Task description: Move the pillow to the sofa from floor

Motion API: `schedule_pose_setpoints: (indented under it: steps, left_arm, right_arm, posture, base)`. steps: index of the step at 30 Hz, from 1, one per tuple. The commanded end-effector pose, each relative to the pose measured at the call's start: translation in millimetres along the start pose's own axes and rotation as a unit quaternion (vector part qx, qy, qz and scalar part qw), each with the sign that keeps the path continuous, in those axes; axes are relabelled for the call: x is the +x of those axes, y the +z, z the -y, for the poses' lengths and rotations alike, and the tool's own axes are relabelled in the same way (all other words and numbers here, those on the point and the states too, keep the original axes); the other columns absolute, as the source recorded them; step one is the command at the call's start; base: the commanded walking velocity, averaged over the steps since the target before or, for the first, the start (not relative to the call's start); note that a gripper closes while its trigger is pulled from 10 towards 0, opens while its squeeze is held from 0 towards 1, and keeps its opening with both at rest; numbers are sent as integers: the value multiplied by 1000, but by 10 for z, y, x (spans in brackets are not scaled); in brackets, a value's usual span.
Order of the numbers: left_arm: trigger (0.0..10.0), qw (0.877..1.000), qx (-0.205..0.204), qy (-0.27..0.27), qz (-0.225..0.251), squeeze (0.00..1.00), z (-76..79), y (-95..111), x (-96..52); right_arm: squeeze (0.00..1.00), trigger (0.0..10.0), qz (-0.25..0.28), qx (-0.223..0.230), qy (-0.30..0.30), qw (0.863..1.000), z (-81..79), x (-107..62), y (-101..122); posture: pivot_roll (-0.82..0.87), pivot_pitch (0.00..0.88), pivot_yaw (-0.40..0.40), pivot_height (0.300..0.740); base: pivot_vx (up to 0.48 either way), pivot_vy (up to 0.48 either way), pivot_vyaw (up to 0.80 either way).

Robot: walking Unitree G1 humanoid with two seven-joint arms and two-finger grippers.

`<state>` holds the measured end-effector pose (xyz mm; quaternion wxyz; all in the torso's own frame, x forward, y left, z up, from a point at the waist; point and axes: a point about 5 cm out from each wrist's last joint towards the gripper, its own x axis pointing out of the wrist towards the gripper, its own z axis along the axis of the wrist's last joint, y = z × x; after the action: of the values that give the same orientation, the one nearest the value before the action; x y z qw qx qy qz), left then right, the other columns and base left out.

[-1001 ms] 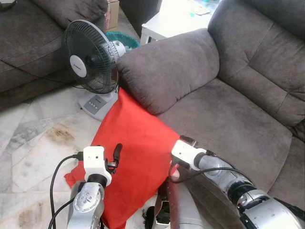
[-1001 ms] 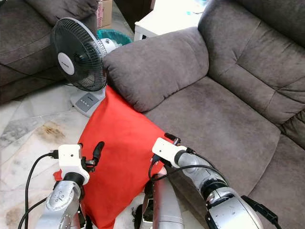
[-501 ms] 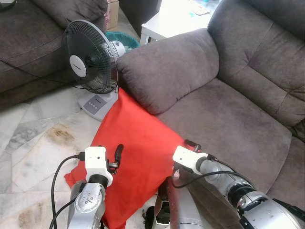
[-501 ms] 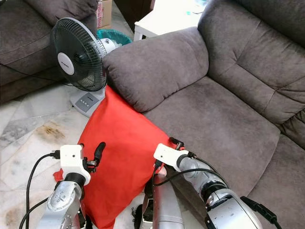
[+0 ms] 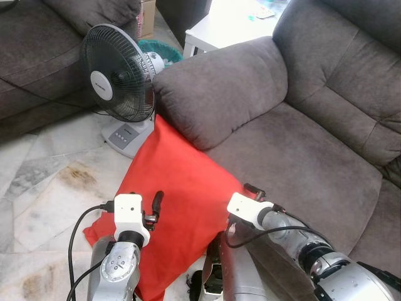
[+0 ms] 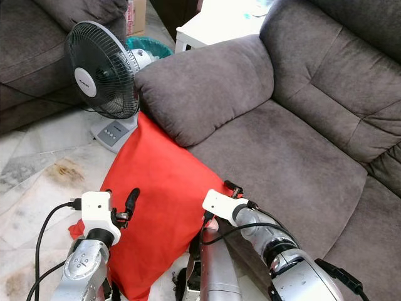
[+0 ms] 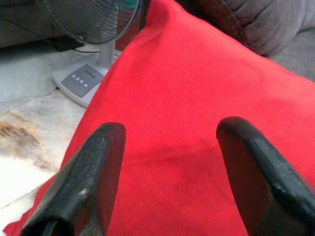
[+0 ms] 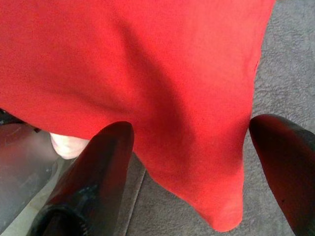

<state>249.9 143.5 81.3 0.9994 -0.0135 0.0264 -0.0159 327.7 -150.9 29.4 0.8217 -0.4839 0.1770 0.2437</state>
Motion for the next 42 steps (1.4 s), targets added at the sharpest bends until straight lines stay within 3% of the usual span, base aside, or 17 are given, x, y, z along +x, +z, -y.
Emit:
schedule_pose_setpoints:
  steps: [1,7,12,21,28,34,35,42]
  left_arm:
    - [10000,1000,0,-10,2,0,88,17,-32]
    - [10000,1000,7,-12,9,0,117,56,-70]
    - [10000,1000,18,-6,23,0,120,142,-115]
    - [10000,998,36,5,47,0,90,329,-161]
    - [10000,997,45,12,60,0,80,438,-141]
    - [10000,997,50,15,59,0,80,458,-144]
    - [10000,997,50,15,58,0,80,455,-146]
    - [10000,997,52,13,51,0,101,438,-164]
  right_arm:
    - [0,10000,-25,13,16,999,-102,-46,-159]
    - [0,10000,-10,34,12,999,-86,-43,-127]
    - [0,10000,21,102,11,995,-51,-21,-18]
    - [0,10000,46,83,7,995,-49,10,118]
    - [0,10000,78,85,-43,992,93,43,298]
    - [0,10000,91,86,-43,991,99,56,376]
    - [0,0,92,84,-44,991,98,58,386]
    - [0,0,96,80,-48,991,82,60,406]
  posture:
    - [174,233,-296,535]
    - [175,250,-305,535]
    - [180,272,-311,535]
    - [197,301,-319,535]
    - [206,307,-323,535]
    - [207,309,-329,535]
    - [208,309,-330,535]
    - [203,311,-334,535]
  base:
    - [0,0,0]
    - [0,0,0]
    - [0,0,0]
    - [0,0,0]
    - [0,0,0]
    - [0,0,0]
    - [0,0,0]
    - [0,0,0]
